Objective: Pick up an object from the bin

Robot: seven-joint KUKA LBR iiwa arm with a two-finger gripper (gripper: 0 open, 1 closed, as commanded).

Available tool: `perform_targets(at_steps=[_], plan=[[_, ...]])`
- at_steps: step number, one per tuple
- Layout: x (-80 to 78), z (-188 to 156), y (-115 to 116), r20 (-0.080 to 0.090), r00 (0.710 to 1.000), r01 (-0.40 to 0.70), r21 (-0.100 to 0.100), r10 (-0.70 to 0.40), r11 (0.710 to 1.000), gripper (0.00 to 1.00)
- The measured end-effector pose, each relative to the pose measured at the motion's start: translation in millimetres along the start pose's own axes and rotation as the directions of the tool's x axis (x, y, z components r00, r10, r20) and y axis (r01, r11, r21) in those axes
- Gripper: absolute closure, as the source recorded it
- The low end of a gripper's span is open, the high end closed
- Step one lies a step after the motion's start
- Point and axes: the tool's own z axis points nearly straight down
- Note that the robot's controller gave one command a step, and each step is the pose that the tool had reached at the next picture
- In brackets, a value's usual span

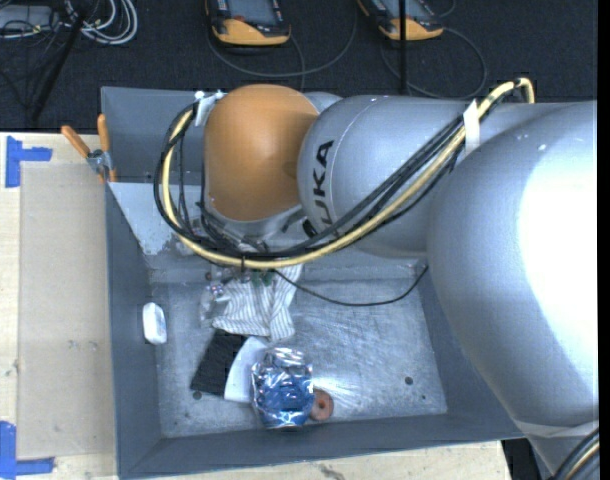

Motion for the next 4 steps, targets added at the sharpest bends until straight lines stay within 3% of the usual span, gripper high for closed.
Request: perform_targets(at_steps=[1, 2, 3, 4], plan=[[0.2, 2, 0, -0.001, 1.000, 0.000, 0.001, 0.000, 1.000, 0.00], [6.5, 18, 6, 0.009, 0.999, 0.047, 0.001, -0.047, 0.999, 0.00], [37.0, 61, 23, -0.002, 0.968, 0.252, 0.001, -0.252, 0.968, 0.00], [20.3, 76, 22, -0.008, 1.000, 0.021, -0.002, -0.021, 1.000, 1.00]])
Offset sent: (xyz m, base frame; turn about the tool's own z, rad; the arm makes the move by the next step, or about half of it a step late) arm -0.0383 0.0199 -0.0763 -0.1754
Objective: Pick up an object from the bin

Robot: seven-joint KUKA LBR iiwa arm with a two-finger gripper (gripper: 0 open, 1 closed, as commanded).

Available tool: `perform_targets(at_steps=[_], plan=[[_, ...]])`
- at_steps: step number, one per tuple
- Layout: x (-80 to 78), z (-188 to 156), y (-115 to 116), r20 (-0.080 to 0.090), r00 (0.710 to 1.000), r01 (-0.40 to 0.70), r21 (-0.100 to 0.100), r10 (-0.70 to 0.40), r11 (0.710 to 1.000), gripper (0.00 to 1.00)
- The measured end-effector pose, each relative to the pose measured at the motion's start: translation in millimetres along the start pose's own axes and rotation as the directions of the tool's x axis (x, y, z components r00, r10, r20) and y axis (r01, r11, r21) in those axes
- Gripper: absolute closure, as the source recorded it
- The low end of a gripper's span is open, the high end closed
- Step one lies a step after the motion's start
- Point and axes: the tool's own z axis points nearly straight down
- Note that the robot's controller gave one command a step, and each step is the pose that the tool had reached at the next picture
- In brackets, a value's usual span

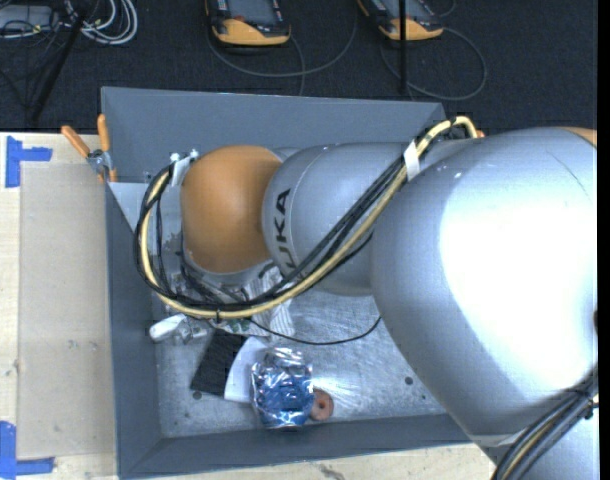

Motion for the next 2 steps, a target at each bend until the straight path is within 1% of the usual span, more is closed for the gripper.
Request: perform_targets(at_steps=[1, 2], plan=[[0.0, 0, 0, 0.000, 1.000, 0.000, 0.000, 0.000, 1.000, 1.00], [-5.6, -8, -18, 0.007, 0.990, 0.142, -0.001, -0.142, 0.990, 1.00]])
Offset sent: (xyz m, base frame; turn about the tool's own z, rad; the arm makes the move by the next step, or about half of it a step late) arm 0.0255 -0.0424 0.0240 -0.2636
